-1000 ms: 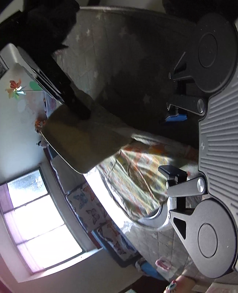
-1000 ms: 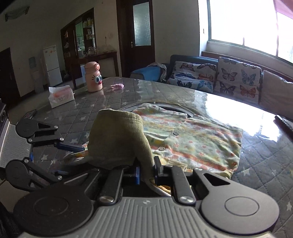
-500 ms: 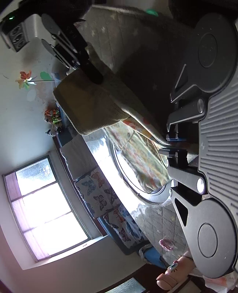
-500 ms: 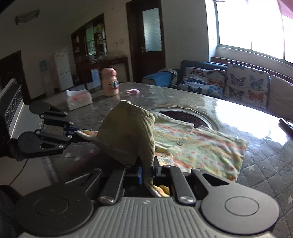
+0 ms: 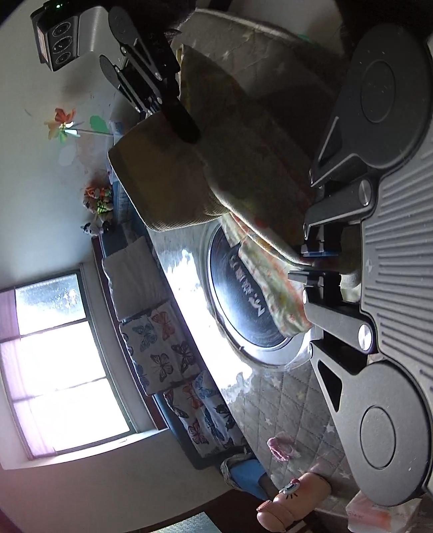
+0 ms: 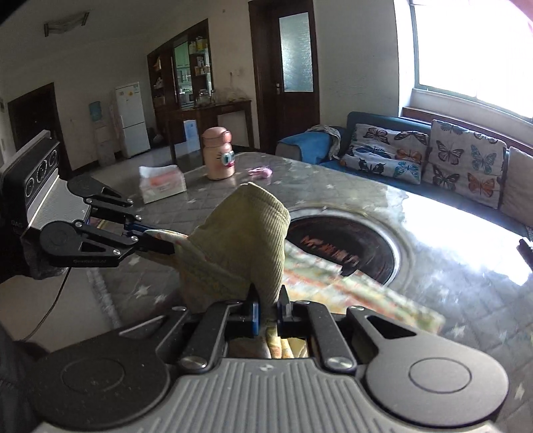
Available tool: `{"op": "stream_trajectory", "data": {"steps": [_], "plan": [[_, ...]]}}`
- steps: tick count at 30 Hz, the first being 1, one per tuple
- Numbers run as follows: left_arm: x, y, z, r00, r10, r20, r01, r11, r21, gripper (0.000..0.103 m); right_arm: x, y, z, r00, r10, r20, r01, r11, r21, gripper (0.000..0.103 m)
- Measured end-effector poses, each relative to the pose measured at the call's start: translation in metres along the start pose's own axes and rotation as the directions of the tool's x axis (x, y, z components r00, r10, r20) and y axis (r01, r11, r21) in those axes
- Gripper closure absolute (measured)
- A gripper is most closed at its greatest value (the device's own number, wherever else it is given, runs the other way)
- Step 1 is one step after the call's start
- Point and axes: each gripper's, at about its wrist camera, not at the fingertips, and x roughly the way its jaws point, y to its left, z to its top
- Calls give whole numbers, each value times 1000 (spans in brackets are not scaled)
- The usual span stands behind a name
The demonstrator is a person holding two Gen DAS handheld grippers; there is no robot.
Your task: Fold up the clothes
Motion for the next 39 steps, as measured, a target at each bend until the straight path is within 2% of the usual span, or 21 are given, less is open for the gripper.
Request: {"op": "stream_trajectory", "data": {"steps": [4,7,13,19,23,25,27,28,31,34,36,39], "plan": [[35,25,17,1000,7,-20,-7,1000,-28,95,22,-20,17,1000,-18,-14,19,1000,6,95],[69,42,25,998,9,-57,-11,999,-37,95,51,-37,18,998,-43,-35,44,998,35,95],[141,65,24,986,0,-167,-11,998,-64,95,109,-71,20,993,-90,-79,97,991,92,95],[176,71,15,977,8,-212,-28,996,-90,91,157,-99,11,981,-153,-120,171,973,156,89],[184,76,19,976,26,-214,-45,995,-84,85,153,-103,2,974,-207,-94,221,961,169,81],[188,82,22,976,41,-214,-60,995,-80,78,141,-97,-1,970,-235,-67,242,959,149,81],[193,89,24,974,52,-219,-72,994,-85,73,130,-90,-4,964,-261,-43,265,956,125,76],[196,92,26,973,62,-221,-82,993,-85,71,128,-88,-6,965,-258,-40,261,957,125,73],[207,99,26,965,120,-234,-142,986,-82,71,119,-79,-14,975,-217,-43,221,964,145,74],[213,110,25,956,146,-254,-183,975,-129,72,123,-76,-24,977,-198,-75,208,965,158,74],[205,115,26,959,149,-240,-191,968,-163,73,127,-79,-29,976,-196,-94,210,962,177,74],[182,108,33,978,115,-176,-147,972,-183,73,125,-88,-31,976,-198,-89,214,949,233,74]]}}
